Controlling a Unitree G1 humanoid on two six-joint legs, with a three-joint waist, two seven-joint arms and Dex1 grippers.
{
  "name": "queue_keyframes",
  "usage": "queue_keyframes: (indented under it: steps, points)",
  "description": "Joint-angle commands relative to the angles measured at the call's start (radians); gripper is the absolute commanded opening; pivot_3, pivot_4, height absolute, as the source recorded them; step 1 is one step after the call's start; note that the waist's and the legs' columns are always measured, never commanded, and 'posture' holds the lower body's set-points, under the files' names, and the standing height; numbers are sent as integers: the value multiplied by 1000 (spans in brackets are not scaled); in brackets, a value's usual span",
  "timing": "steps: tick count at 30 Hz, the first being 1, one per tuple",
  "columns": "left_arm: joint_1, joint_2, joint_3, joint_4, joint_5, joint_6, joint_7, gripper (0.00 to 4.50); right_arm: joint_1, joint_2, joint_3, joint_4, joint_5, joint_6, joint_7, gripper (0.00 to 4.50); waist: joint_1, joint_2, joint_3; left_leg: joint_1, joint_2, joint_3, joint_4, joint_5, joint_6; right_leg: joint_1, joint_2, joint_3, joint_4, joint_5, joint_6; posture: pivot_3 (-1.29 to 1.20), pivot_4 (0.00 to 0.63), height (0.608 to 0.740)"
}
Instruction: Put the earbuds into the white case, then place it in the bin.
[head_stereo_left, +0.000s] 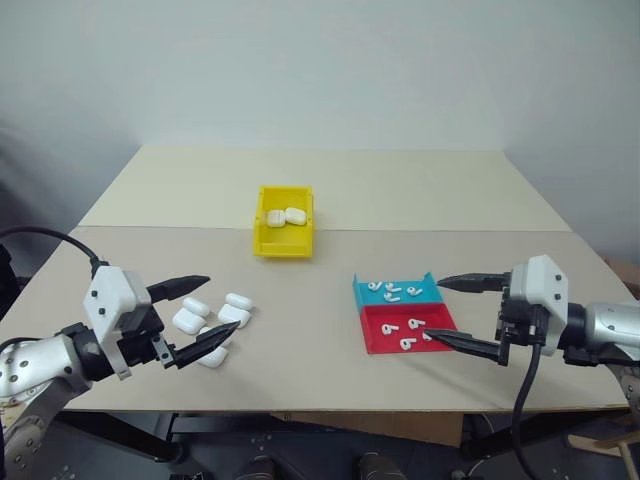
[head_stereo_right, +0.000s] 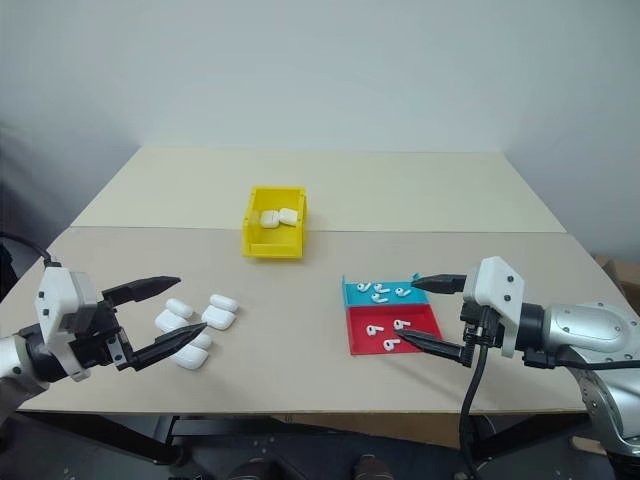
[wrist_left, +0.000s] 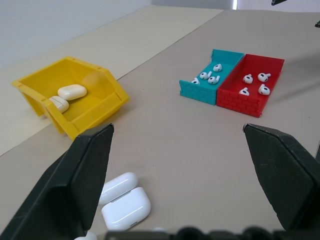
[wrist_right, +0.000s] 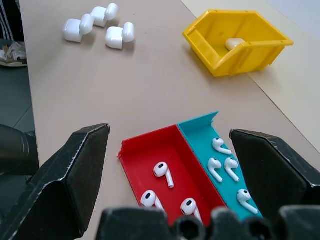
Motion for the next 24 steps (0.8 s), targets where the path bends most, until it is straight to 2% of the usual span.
queue_keyframes:
  steps: [1,13,21,24]
  points:
    - [-4,13,13,-31,-10,-12,-20,4500,-1,-6,-32,-26,18,-14,0,4473,0,0,0,0,0,0,0,0,0,0,0,0,0,0,0,0,150,740]
    - [6,39,39,-36,-2,11,-15,4500,12,-2,-37,-30,14,-24,-7,4473,0,0,0,0,0,0,0,0,0,0,0,0,0,0,0,0,150,740]
    - [-14,92,40,-87,-47,136,45,4500,-15,-8,-28,-17,21,-11,-8,4473,-1,0,0,0,0,0,0,0,0,0,0,0,0,0,0,0,150,740]
    - [-33,106,48,-94,-103,217,93,4500,-16,-12,-34,-20,24,-4,-6,4473,0,0,0,0,0,0,0,0,0,0,0,0,0,0,0,0,150,740]
